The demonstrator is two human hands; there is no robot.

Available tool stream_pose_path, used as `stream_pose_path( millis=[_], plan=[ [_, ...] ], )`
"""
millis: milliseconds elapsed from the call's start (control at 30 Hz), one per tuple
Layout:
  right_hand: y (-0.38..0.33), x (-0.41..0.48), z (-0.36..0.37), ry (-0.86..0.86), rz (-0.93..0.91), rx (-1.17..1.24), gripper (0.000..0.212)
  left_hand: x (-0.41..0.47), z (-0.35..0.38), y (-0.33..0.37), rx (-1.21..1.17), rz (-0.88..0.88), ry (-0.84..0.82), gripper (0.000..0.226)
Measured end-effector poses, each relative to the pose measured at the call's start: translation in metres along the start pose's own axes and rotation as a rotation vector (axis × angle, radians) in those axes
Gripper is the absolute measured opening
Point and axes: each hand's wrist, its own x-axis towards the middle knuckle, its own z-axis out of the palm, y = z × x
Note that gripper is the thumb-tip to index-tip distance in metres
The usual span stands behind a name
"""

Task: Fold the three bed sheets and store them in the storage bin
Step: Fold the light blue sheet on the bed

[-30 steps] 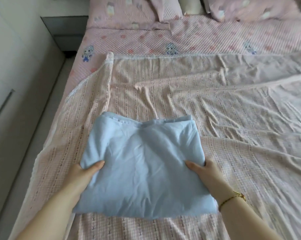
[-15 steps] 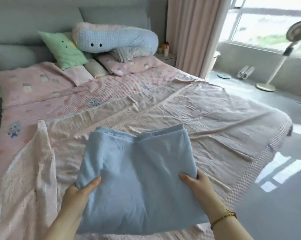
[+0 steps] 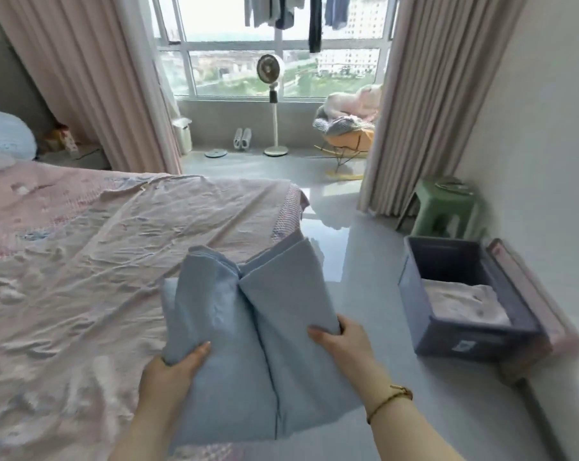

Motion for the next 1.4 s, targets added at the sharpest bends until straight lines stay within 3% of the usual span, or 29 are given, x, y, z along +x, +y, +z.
stream_pose_path(
  millis=[233, 300, 400, 500, 633, 733, 867, 1100, 1400],
  plan=[
    [0.060, 0.000, -0.151, 0.183, 0.057, -0.140, 0.022, -0.062, 0.200, -0.019, 0.035, 0.025, -0.226, 0.017],
    [0.074, 0.003, -0.195, 0.195, 0.081, -0.216, 0.020, -0.087, 0.263, -0.026, 0.057, 0.032, -0.341, 0.026],
    [0.085, 0.009, -0.242, 0.216, 0.129, -0.259, 0.004, -0.109, 0.322, -0.023, 0.086, 0.027, -0.415, 0.019],
    [0.091, 0.023, -0.282, 0.275, 0.148, -0.283, 0.024, -0.111, 0.371, -0.020, 0.123, 0.003, -0.468, 0.041],
    [0.103, 0.065, -0.332, 0.335, 0.179, -0.241, 0.019, -0.095, 0.444, -0.021, 0.132, -0.060, -0.493, 0.034],
    [0.104, 0.113, -0.368, 0.367, 0.206, -0.225, 0.022, -0.065, 0.505, -0.020, 0.124, -0.071, -0.519, 0.041],
    [0.108, 0.191, -0.410, 0.431, 0.239, -0.252, 0.029, -0.020, 0.590, -0.018, 0.094, -0.102, -0.557, 0.019],
    [0.110, 0.303, -0.472, 0.493, 0.307, -0.192, 0.029, 0.051, 0.710, -0.001, 0.222, -0.106, -0.650, 0.024],
    [0.172, 0.422, -0.576, 0.371, 0.394, -0.157, 0.028, 0.093, 0.853, -0.052, 0.289, -0.203, -0.531, 0.023]
  ],
)
